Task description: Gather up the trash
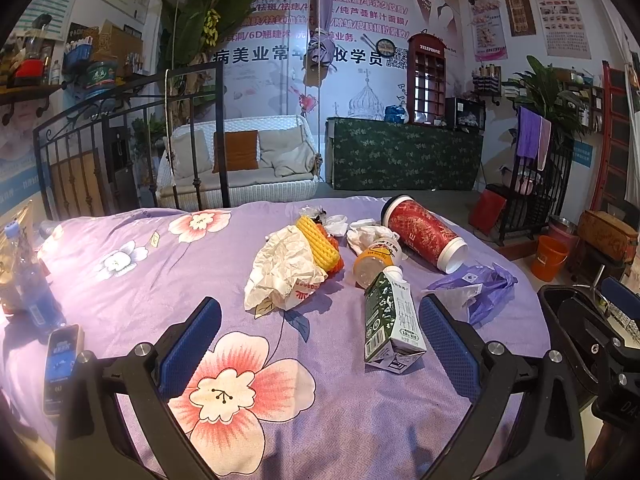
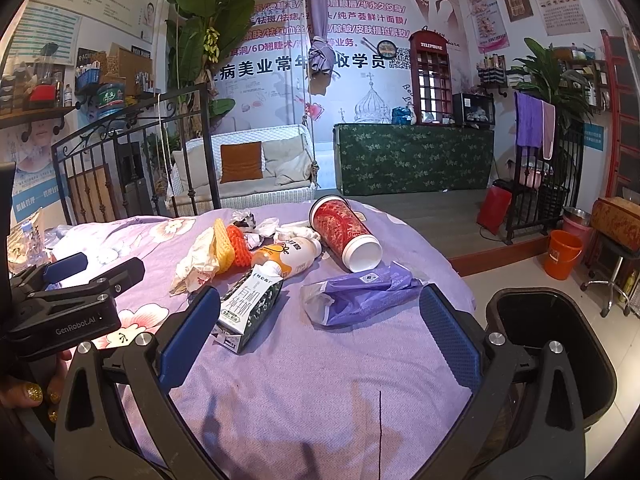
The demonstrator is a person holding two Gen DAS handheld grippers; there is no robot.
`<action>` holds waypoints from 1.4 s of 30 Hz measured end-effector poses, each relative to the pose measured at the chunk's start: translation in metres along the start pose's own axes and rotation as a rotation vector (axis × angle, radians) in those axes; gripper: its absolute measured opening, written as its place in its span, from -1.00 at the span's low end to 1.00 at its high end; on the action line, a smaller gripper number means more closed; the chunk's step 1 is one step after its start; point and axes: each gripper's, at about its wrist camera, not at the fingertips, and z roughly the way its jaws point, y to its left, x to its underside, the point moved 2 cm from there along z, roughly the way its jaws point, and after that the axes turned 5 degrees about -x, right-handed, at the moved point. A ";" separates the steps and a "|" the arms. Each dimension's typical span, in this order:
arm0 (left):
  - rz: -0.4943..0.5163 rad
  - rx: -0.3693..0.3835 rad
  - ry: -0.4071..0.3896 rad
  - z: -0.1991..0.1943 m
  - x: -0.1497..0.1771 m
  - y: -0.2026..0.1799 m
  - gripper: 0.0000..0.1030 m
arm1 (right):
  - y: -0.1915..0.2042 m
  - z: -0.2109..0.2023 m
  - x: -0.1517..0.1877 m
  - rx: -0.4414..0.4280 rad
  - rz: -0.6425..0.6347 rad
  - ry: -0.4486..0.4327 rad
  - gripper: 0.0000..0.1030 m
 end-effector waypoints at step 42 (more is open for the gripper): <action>-0.001 0.004 0.007 0.003 0.002 -0.001 0.89 | -0.002 0.005 0.005 -0.005 0.017 0.018 0.91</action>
